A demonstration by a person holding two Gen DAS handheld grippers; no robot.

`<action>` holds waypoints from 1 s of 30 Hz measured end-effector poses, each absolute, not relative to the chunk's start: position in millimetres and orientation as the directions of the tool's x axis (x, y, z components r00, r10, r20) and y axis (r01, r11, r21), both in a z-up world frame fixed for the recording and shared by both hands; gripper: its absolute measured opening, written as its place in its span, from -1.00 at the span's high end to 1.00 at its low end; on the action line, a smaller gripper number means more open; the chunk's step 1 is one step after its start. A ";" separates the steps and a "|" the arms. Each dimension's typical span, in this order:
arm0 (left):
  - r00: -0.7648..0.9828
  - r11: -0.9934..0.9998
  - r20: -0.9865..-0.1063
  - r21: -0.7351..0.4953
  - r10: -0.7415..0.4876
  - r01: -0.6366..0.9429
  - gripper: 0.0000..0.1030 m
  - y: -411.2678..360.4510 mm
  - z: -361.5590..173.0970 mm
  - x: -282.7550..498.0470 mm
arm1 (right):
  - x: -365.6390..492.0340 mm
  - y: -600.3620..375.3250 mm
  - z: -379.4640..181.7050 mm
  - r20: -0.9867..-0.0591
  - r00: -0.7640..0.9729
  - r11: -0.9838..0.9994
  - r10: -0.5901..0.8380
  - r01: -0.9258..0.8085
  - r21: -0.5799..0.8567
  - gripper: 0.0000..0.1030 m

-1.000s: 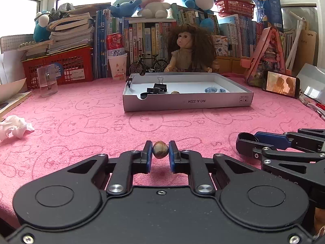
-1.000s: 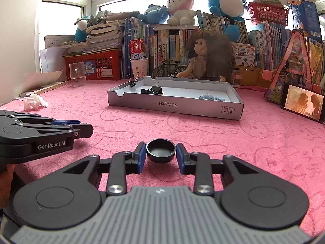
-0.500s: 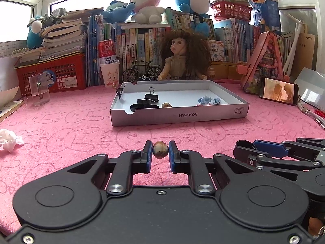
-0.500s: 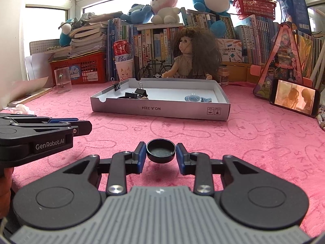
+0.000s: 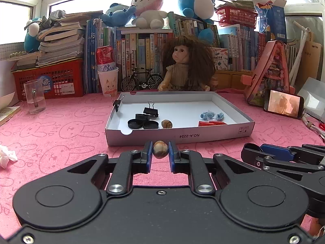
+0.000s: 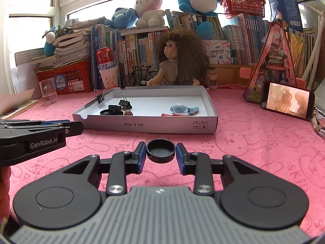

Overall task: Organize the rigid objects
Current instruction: 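Carry the nut and black lid over the tray and lower both tools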

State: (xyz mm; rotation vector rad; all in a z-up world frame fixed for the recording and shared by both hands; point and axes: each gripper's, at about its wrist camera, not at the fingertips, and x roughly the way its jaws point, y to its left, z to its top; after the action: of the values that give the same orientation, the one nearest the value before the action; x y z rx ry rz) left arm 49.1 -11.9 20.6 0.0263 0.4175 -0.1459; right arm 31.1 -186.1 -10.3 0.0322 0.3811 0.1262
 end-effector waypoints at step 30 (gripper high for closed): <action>0.903 0.992 -0.413 -0.022 -0.124 0.126 0.70 -24.9 31.5 99.4 | 74.1 -197.1 4.3 -0.362 0.924 0.991 0.120 -0.088 0.105 0.28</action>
State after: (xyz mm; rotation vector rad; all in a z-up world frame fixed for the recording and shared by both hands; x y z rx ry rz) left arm 99.4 -24.9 31.5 0.0057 0.4261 -0.1290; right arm 74.1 -197.1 4.3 0.0870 0.3769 0.1069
